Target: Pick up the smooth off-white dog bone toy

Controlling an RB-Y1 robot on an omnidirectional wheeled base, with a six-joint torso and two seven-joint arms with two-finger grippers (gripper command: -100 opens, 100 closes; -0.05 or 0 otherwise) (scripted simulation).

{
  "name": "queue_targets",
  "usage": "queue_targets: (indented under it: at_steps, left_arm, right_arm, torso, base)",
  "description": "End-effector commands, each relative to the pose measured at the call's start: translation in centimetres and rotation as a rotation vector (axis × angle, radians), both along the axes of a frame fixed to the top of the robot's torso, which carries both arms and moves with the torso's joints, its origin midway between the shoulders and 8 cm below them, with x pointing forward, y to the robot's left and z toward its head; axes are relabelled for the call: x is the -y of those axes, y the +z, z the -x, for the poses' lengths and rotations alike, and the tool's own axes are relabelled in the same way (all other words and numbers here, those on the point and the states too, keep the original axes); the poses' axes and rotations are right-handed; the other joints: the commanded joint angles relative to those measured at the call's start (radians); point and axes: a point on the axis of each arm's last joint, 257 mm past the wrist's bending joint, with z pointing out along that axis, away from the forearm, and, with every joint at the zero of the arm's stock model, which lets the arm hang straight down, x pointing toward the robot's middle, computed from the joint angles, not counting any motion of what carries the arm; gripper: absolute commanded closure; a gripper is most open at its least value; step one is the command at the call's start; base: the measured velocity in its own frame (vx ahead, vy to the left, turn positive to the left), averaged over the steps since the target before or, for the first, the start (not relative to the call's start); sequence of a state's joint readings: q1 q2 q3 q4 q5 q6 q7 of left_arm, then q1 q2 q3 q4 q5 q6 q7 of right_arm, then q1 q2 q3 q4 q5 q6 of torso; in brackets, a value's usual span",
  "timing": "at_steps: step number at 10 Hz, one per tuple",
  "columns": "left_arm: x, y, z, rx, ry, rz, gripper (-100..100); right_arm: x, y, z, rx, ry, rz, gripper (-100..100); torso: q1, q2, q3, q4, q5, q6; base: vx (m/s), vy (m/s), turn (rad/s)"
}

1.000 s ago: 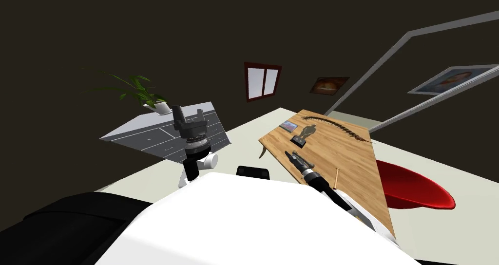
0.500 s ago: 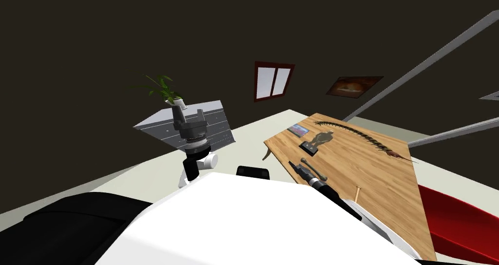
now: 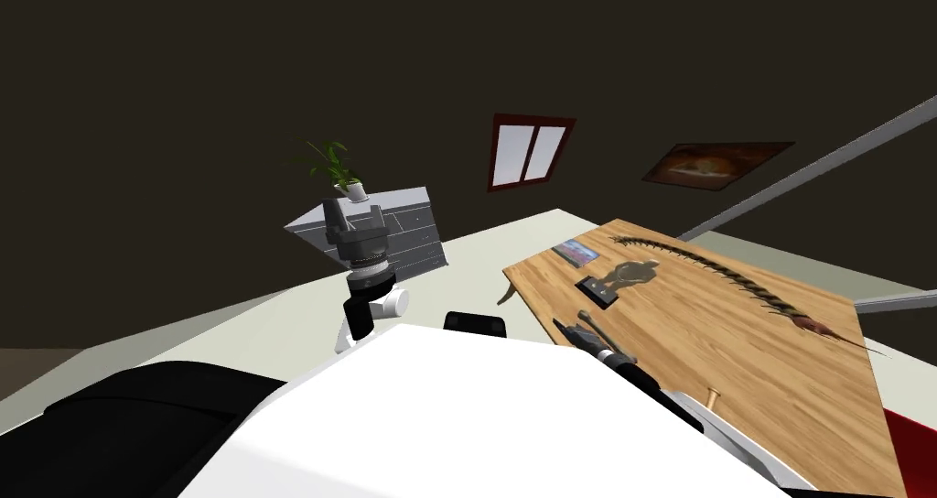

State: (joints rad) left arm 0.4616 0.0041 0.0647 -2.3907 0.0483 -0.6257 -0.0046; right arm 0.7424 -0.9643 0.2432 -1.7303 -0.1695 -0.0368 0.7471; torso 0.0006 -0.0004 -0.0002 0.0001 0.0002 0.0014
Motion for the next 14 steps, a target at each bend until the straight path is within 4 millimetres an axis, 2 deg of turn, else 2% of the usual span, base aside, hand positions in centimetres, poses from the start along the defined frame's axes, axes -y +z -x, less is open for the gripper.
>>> queue_targets:
  at_steps: [1,2,3,6,7,9,11,14]
  left_arm:
    - [0.0,0.0,0.0,0.0,0.0,0.0,0]
    - [0.0,0.0,0.0,0.0,0.0,0.0,0]
    - [0.0,0.0,0.0,0.0,0.0,0.0,0]
    - [0.0,0.0,0.0,0.0,0.0,0.0,0]
    - [0.0,0.0,0.0,0.0,0.0,0.0,0]
    - [0.0,0.0,0.0,0.0,0.0,0.0,0]
    - [0.0,0.0,0.0,0.0,0.0,0.0,0]
    - [0.0,0.0,0.0,0.0,0.0,0.0,0]
  right_arm:
    - [2.5,-1.4,2.2,-0.076,0.017,0.078,-100]
    - [4.7,-2.4,4.4,-0.14,0.032,0.141,-100]
    - [4.7,-2.4,4.4,-0.14,0.032,0.142,-100]
    - [10.6,-3.9,10.6,-0.318,0.08,0.309,-100]
    - [10.6,-3.9,10.6,-0.318,0.08,0.31,-100]
    - [13.8,-4.3,14.6,-0.427,0.11,0.397,-100]
    - [16.1,-4.4,18.4,-0.524,0.135,0.459,-100]
    - [17.8,-4.7,23.3,-0.638,0.165,0.505,-100]
  torso:
    - [0.0,0.0,0.0,0.0,0.0,0.0]
    - [0.0,-0.001,0.0,0.0,0.0,-0.001]
    - [0.0,-0.002,-0.001,0.0,0.0,0.0]
    - [-0.001,-0.002,-0.001,0.0,0.0,-0.001]
    - [-0.001,-0.002,-0.001,-0.001,0.0,0.0]
    - [-0.001,-0.001,-0.001,0.0,0.0,0.0]
    - [-0.002,-0.002,-0.001,0.0,-0.001,0.001]
    - [-0.002,-0.002,-0.001,0.0,-0.001,0.0]
  base:
    - [0.023,0.005,0.275]
    - [0.043,0.002,0.331]
    - [0.038,-0.009,0.127]
    - [0.039,-0.01,0.297]
    - [0.038,-0.023,0.063]
    - [0.039,-0.023,0.223]
    - [0.042,-0.042,0.222]
    - [0.037,-0.047,0.169]
